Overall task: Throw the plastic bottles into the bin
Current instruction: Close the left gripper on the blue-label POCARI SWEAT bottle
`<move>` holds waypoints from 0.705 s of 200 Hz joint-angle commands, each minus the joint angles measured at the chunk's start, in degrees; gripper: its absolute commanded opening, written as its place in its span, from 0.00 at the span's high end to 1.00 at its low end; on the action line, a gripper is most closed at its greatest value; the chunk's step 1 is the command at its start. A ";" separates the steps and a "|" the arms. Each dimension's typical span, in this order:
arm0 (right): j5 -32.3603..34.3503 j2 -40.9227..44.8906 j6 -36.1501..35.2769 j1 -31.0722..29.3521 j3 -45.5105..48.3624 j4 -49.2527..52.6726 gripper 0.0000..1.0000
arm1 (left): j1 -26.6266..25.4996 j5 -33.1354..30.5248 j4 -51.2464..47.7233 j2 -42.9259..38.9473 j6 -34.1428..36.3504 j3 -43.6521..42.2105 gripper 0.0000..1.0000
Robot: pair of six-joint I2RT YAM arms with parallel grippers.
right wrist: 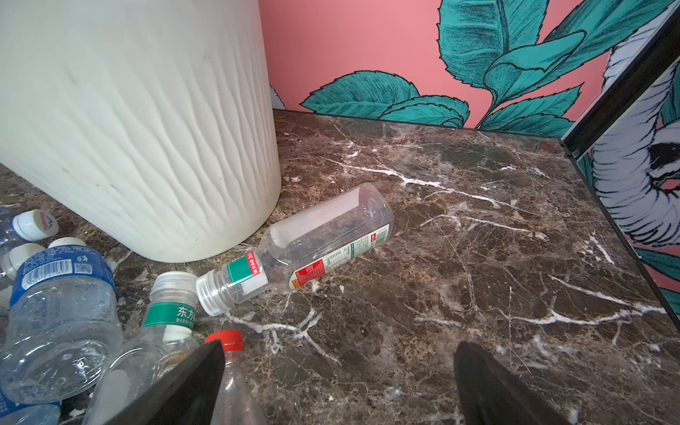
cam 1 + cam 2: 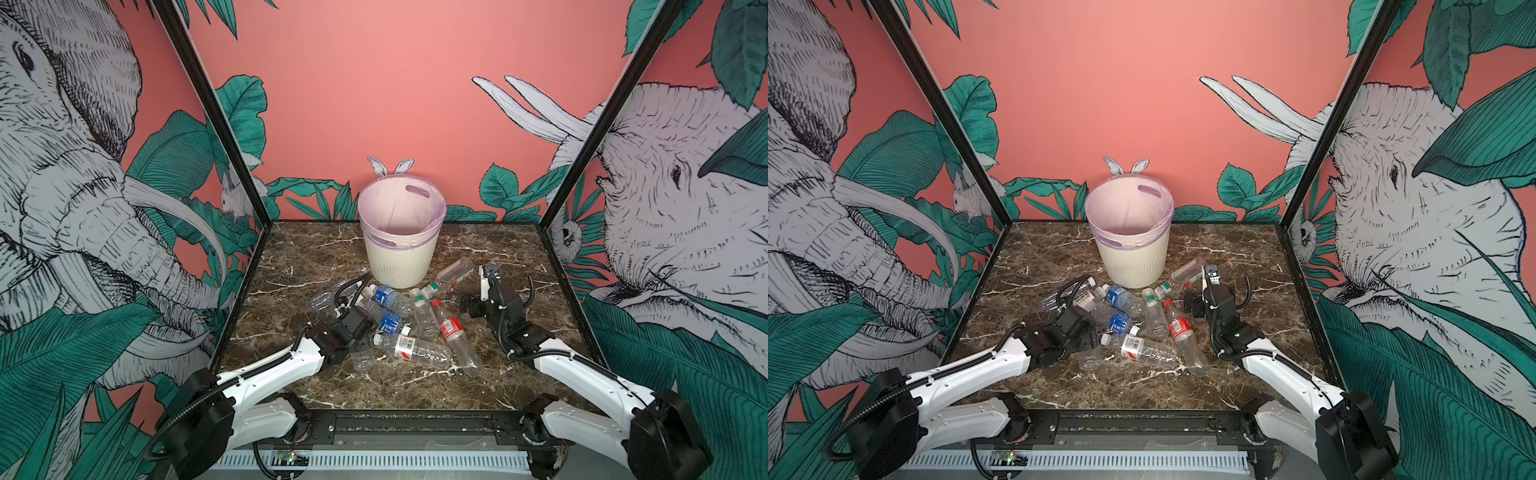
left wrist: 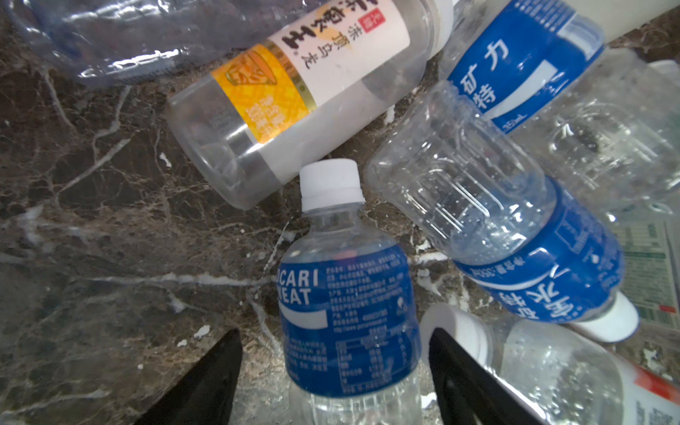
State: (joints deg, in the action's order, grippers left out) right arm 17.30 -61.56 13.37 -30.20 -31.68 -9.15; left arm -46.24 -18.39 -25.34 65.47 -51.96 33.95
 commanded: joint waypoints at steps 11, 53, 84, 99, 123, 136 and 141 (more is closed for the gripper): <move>0.10 -0.05 0.56 0.33 -1.45 -1.23 0.01 | -0.43 1.31 0.80 0.82 -2.77 -1.68 0.19; 0.32 0.82 0.59 0.31 -0.93 -1.64 0.01 | -0.56 2.57 0.98 2.47 -2.84 -2.01 0.19; 0.21 0.83 0.62 0.30 -0.97 -1.66 0.01 | -0.61 2.70 0.92 2.34 -3.40 -2.66 0.20; 0.19 0.74 0.61 0.31 -0.93 -1.64 0.01 | -0.61 3.05 0.75 2.71 -3.32 -2.67 0.20; 0.25 0.66 0.62 0.31 -0.91 -1.70 0.01 | -0.61 3.62 0.86 3.65 -3.41 -2.86 0.20; 0.19 0.65 0.63 0.31 -0.86 -1.67 0.00 | -0.61 3.92 1.21 3.88 -3.41 -3.02 0.20; 0.19 0.57 0.61 0.31 -0.84 -1.73 0.00 | -0.61 3.91 1.34 4.02 -3.41 -3.10 0.20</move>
State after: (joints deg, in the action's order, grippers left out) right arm 17.32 -61.54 13.52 -30.20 -31.68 -9.17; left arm -46.54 -14.68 -23.79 69.12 -54.02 32.32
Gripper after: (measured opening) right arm 0.994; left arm 0.797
